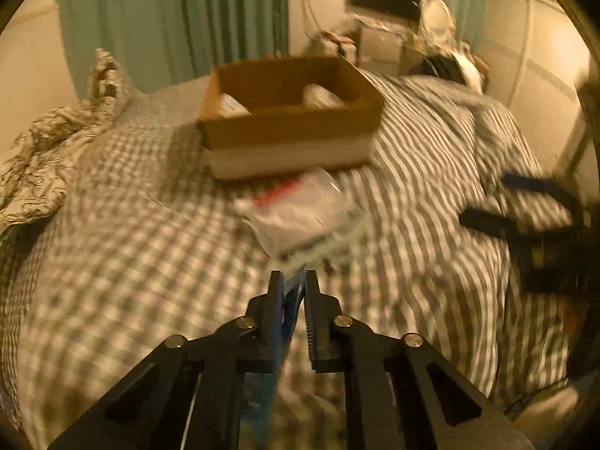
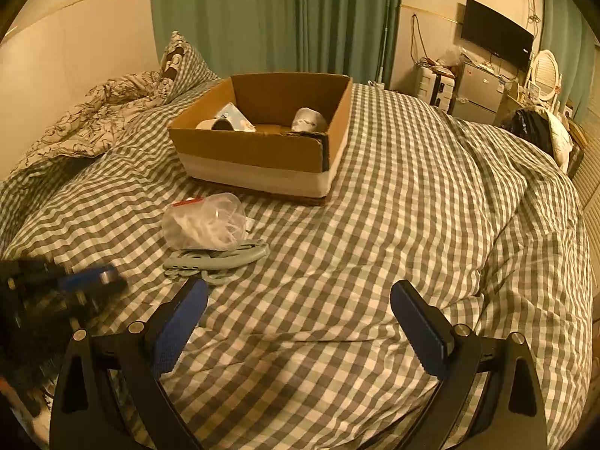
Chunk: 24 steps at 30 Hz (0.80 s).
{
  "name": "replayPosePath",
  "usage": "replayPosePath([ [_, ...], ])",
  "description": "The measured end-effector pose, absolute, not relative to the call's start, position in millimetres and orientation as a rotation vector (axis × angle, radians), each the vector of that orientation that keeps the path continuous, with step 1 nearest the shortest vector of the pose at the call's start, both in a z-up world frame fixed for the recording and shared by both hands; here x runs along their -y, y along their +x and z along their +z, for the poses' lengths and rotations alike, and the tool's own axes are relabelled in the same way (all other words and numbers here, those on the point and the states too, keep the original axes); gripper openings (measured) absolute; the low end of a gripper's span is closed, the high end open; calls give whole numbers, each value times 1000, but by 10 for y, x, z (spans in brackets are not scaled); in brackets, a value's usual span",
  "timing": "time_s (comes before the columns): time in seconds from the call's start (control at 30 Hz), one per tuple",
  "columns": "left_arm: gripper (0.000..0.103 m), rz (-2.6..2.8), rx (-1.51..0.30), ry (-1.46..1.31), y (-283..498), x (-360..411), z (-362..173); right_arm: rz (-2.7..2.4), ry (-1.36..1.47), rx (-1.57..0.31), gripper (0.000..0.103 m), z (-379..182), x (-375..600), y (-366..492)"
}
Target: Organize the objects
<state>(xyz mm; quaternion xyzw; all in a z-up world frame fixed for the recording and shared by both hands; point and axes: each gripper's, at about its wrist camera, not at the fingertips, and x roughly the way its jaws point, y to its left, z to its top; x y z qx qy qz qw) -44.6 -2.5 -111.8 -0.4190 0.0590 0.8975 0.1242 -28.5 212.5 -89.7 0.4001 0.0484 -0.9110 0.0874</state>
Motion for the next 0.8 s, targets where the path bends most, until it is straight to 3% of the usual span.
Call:
replayPosePath([
  [0.27,6,2740,21,-1217,-872,506,-951,-2664,1172,-173,98,-953,-1833,-446],
  [0.4,6,2759,-11,-1246,-969,567,-1030,-2632,1181,-179,98,-1059,-1626,-565],
  [0.57,8,2697,-231,-1385,-881,411,-1404,-2595,1212,-198,98,-1202,-1461,-657],
  [0.8,8,2734,-90,-1327,-865,548,-1283,-2596,1234,-195,98,-1275,-1401,-757],
])
